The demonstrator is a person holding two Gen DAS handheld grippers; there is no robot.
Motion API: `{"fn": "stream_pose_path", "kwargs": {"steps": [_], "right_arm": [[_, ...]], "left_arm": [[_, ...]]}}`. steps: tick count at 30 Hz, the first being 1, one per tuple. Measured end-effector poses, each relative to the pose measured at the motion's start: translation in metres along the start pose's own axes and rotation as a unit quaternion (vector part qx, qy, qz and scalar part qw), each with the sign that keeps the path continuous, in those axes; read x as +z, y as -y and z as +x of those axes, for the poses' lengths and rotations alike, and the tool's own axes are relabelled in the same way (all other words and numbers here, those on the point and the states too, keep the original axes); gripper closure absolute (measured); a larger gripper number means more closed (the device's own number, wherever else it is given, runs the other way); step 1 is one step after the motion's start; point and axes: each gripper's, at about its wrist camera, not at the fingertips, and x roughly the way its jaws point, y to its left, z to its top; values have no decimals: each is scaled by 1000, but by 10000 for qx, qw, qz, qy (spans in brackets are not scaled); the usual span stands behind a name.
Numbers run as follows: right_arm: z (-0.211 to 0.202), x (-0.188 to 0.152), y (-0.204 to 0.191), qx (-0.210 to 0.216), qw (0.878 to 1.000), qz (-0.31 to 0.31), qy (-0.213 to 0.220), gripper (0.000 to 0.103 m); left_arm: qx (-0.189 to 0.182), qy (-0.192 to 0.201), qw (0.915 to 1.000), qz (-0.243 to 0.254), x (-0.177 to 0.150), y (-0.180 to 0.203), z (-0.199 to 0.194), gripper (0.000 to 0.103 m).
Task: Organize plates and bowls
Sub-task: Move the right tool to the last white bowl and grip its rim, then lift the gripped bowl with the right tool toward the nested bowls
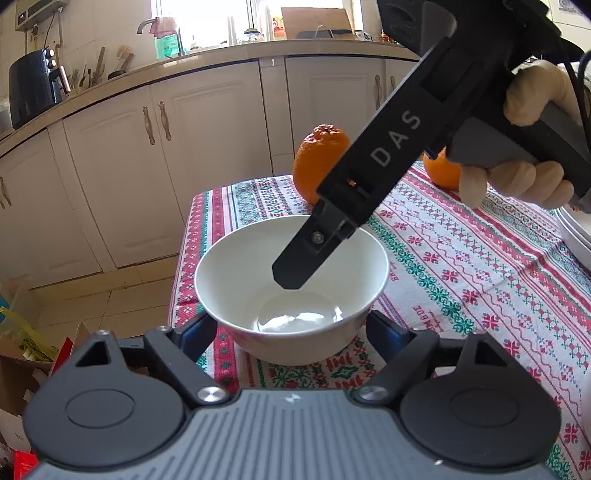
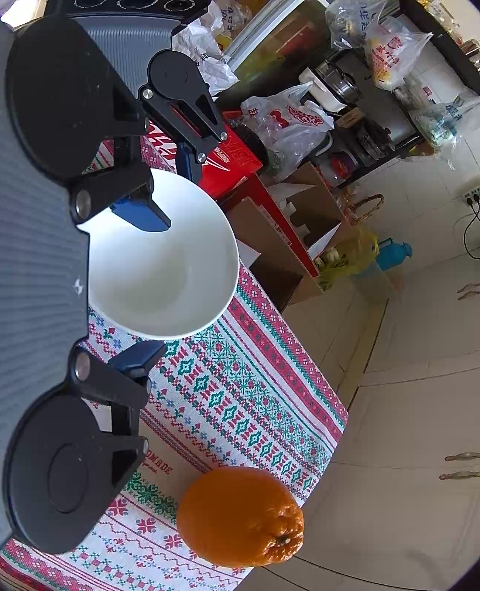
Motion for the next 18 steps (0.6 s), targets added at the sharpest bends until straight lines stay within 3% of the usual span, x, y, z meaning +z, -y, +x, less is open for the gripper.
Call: {"fn": "stream_pose_path", "kwargs": {"steps": [10, 18], "right_arm": [[-3, -2, -2, 49, 10000, 3, 3, 37], [-26, -13, -15, 60, 9999, -58, 136, 37]], "left_arm": [[-36, -53, 10000, 1, 2, 1, -4, 16], [-23, -1, 10000, 94, 9, 12, -30, 16]]}}
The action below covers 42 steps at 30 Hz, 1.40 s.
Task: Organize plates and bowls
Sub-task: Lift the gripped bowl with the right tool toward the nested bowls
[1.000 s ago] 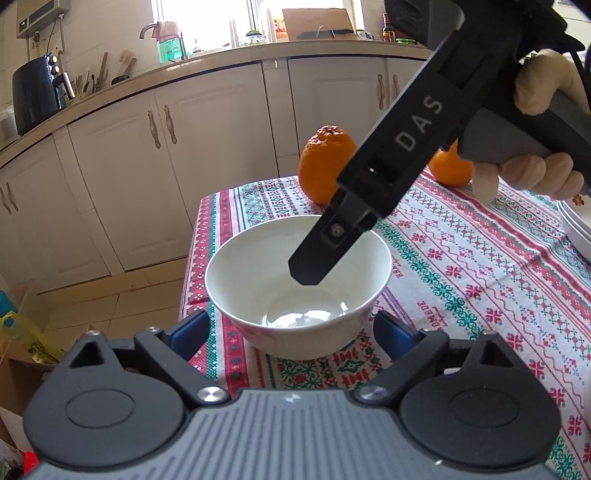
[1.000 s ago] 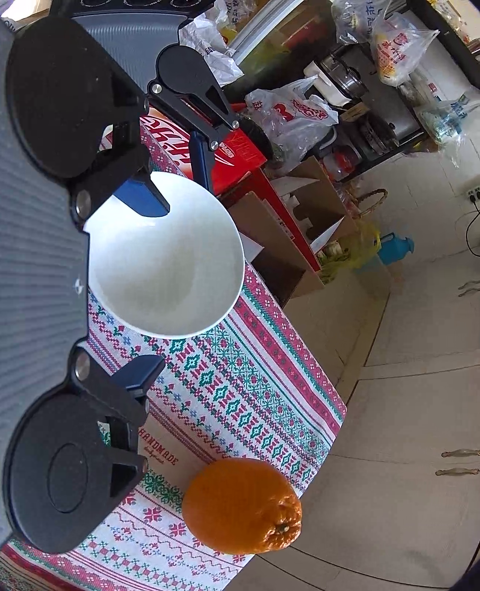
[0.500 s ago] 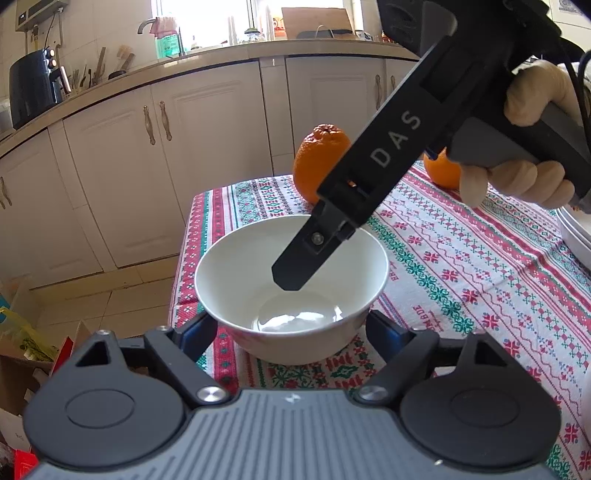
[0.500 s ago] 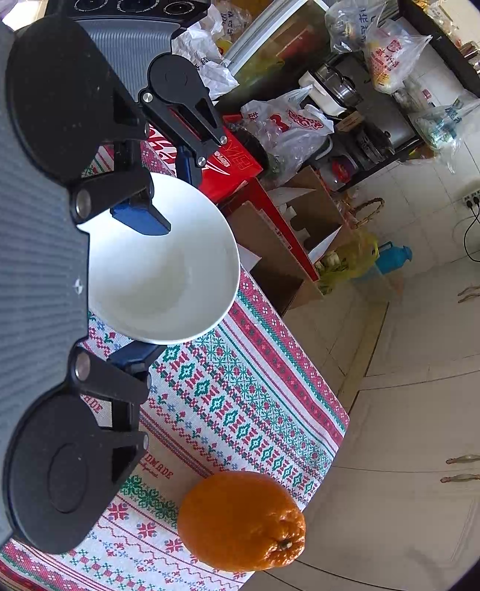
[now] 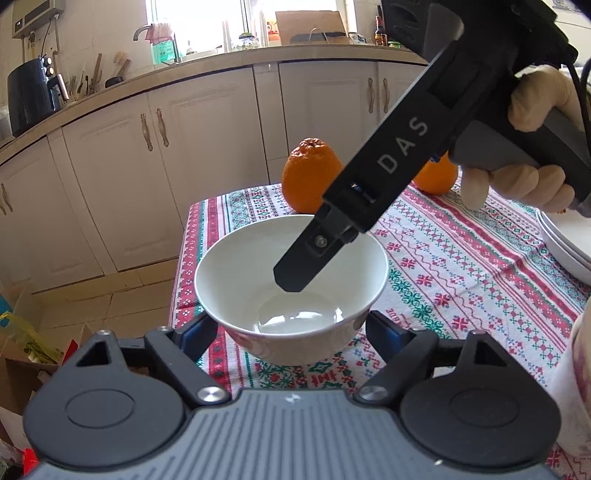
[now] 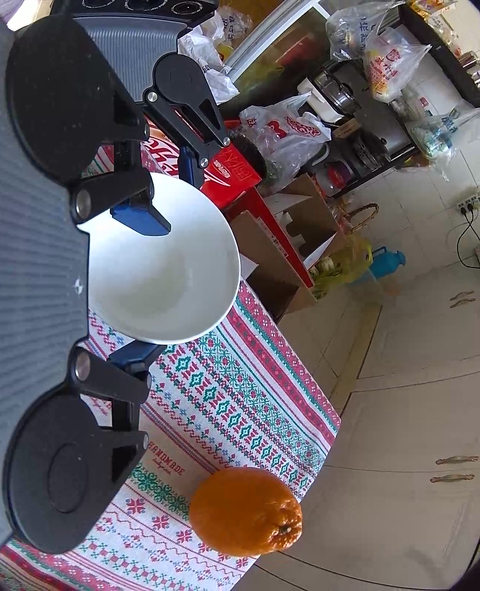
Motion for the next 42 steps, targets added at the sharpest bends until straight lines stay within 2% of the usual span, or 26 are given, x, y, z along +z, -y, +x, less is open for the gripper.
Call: {"fn": "stream_pose_path", "kwargs": {"steps": [23, 31, 42], "right_arm": [[-111, -86, -68, -109, 9983, -238, 520, 37], [-137, -118, -79, -205, 9975, -209, 643, 37], [-163, -158, -80, -420, 9965, -31, 729, 37]], "left_arm": [[-239, 219, 9993, 180, 0, 74, -106, 16], [-454, 251, 9984, 214, -1, 94, -124, 16], [-747, 242, 9958, 463, -6, 125, -129, 16]]}}
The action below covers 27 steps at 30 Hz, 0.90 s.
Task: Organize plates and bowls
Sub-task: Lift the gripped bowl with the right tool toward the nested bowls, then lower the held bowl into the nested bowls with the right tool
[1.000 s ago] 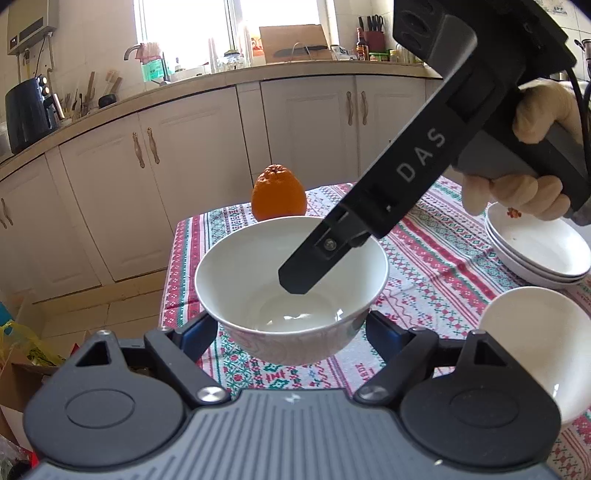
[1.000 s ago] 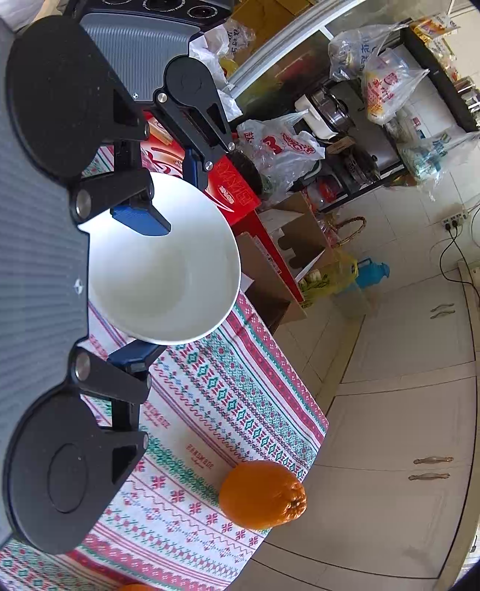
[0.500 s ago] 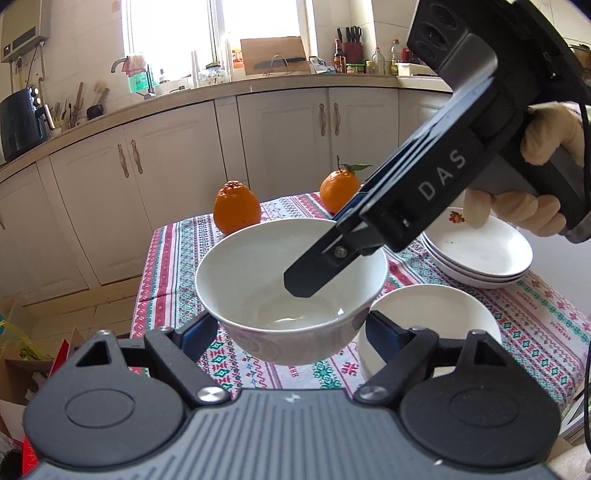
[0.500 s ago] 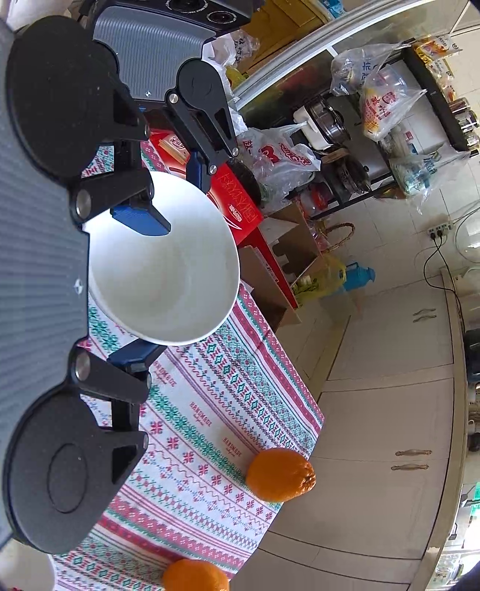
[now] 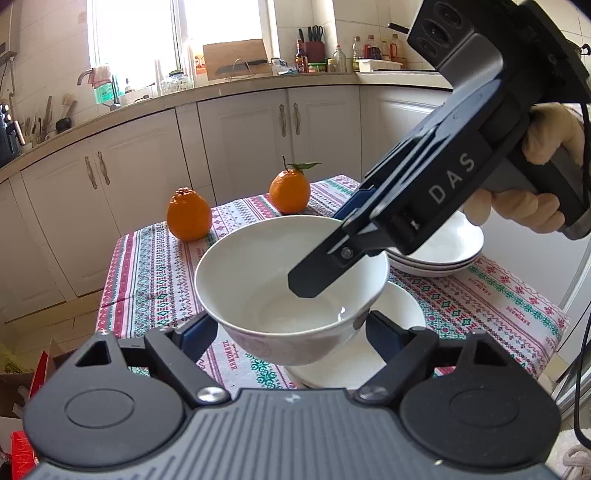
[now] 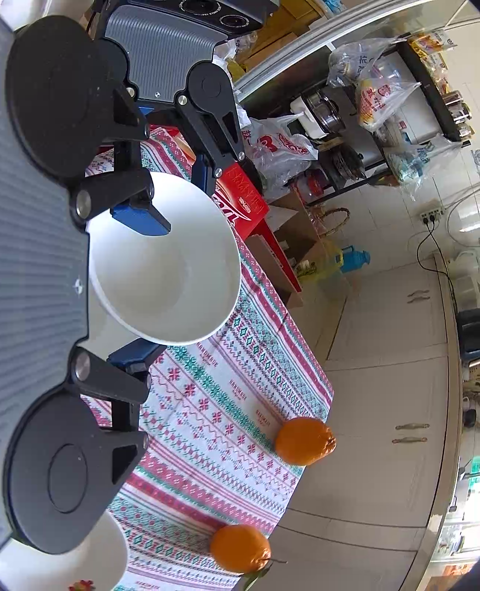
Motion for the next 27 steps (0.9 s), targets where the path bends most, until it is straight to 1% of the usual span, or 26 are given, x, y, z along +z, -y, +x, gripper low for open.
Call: {"fn": "stream_pose_path", "kwargs": {"steps": [8, 15, 23, 27], "right_arm": [[-8, -19, 6, -107, 9998, 184, 4, 37], [-5, -31, 11, -146, 9995, 282, -45, 37], [-2, -36, 13, -151, 9994, 321, -61, 37], [-2, -36, 13, -200, 9994, 282, -80, 37]], "left_arm": [[-216, -86, 9997, 42, -5, 15, 6, 16], [-329, -223, 9992, 16, -8, 21, 14, 16], [-409, -297, 9987, -73, -8, 21, 16, 16], [-528, -345, 9978, -227, -7, 17, 18, 16]]}}
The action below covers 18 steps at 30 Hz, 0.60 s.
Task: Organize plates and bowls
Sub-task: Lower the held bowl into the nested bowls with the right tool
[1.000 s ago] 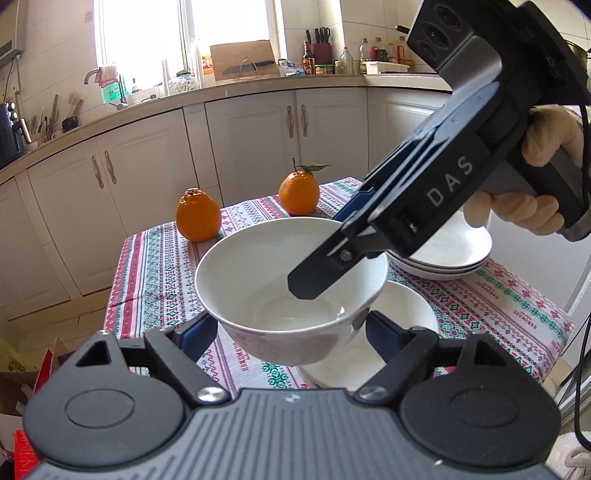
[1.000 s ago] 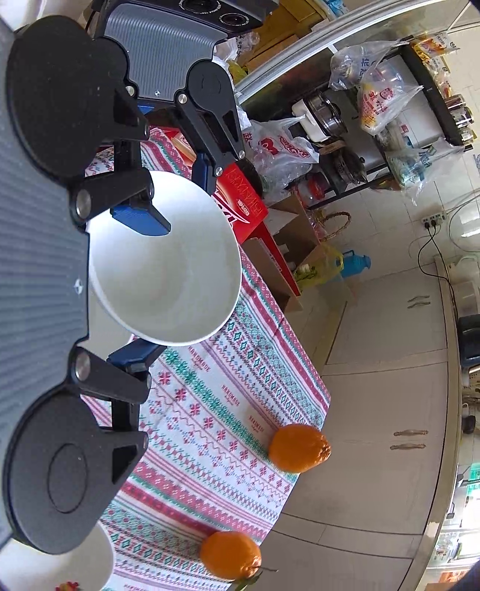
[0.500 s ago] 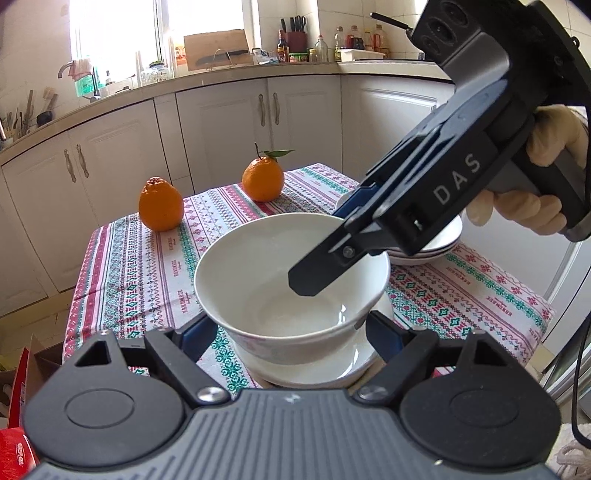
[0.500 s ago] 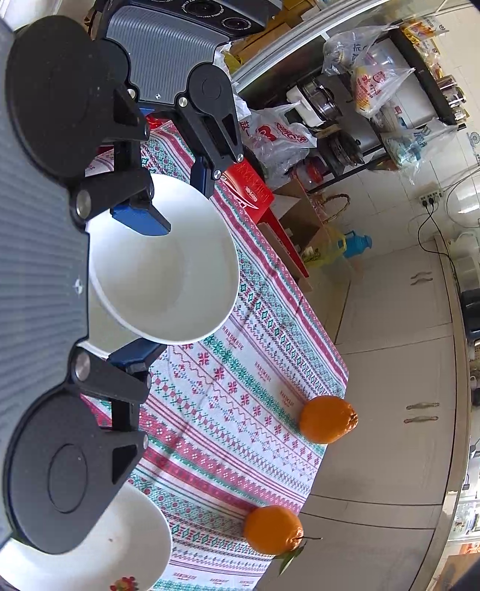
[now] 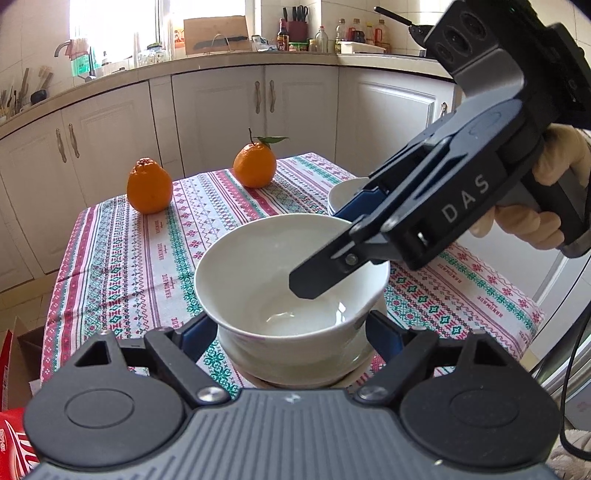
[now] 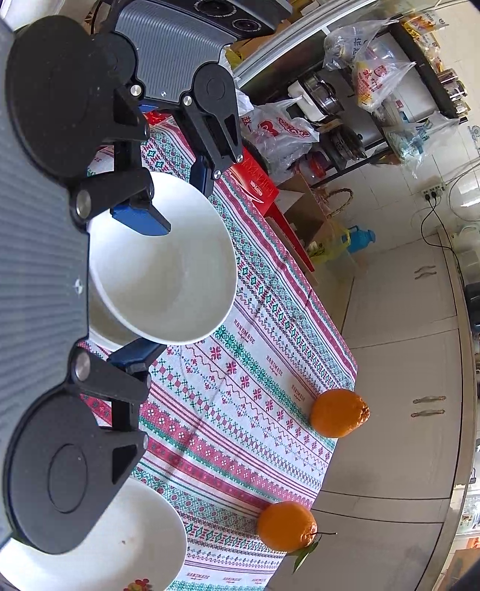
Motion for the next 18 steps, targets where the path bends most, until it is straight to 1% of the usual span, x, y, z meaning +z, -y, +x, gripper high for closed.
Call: {"fn": "stream_pose_path", "kwargs": {"steps": [9, 16, 18], "right_arm": [[4, -1, -1, -54, 10000, -36, -54, 37], [4, -1, -2, -68, 9999, -60, -73, 37], [4, -1, -2, -83, 9999, -61, -64, 36]], "left_arm": [[-160, -95, 9998, -98, 0, -6, 5, 15], [-224, -129, 9996, -82, 1, -7, 6, 14], [-252, -125, 9996, -92, 1, -9, 6, 11]]}}
